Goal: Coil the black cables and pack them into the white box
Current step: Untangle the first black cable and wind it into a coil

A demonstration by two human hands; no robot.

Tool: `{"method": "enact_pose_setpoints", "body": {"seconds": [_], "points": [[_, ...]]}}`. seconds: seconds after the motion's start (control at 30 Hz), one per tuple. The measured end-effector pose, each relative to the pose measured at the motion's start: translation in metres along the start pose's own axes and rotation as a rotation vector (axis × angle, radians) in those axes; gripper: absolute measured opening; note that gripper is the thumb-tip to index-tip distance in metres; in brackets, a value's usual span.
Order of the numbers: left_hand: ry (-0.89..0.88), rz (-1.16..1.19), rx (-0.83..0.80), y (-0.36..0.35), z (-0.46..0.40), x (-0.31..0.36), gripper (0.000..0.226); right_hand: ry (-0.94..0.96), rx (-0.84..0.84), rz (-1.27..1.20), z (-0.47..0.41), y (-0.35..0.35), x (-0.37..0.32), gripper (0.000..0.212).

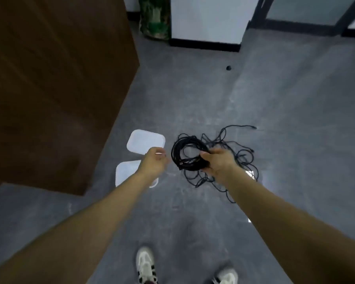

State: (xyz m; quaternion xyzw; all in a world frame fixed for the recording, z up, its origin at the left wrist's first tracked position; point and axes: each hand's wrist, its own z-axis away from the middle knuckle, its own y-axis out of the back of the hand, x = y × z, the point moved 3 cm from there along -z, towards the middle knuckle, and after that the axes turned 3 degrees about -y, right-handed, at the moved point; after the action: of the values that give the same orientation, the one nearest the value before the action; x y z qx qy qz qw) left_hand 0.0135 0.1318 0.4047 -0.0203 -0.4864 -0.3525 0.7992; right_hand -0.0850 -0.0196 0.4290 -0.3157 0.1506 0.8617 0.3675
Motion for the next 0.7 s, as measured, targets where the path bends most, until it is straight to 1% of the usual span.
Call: {"method": "enact_pose_setpoints", "body": {"seconds": [0.1,0.17,0.27,0.33,0.37,0.53,0.7], "points": [[0.077,-0.017,0.044,0.026,-0.039,-0.103,0.034,-0.035,-0.049,0.054,-0.057,-0.058,0.074,0.019],[0.122,0.0,0.093,0.041,-0.064,-0.174,0.034,-0.063,-0.088,0.091,-0.097,-0.095,0.127,0.008],[0.163,-0.014,0.164,0.056,-0.097,-0.268,0.032,-0.098,-0.129,0.145,-0.154,-0.143,0.2,0.007],[0.172,-0.026,0.201,0.06,-0.117,-0.321,0.034,-0.11,-0.144,0.18,-0.189,-0.168,0.245,0.021],[0.168,-0.034,0.221,0.062,-0.126,-0.345,0.034,-0.114,-0.162,0.201,-0.206,-0.18,0.266,0.024],[0.178,-0.061,0.235,0.062,-0.172,-0.45,0.037,-0.085,-0.259,0.353,-0.279,-0.228,0.361,0.023],[0.182,-0.078,0.246,0.057,-0.198,-0.526,0.04,-0.023,-0.32,0.509,-0.337,-0.26,0.43,0.026]]}}
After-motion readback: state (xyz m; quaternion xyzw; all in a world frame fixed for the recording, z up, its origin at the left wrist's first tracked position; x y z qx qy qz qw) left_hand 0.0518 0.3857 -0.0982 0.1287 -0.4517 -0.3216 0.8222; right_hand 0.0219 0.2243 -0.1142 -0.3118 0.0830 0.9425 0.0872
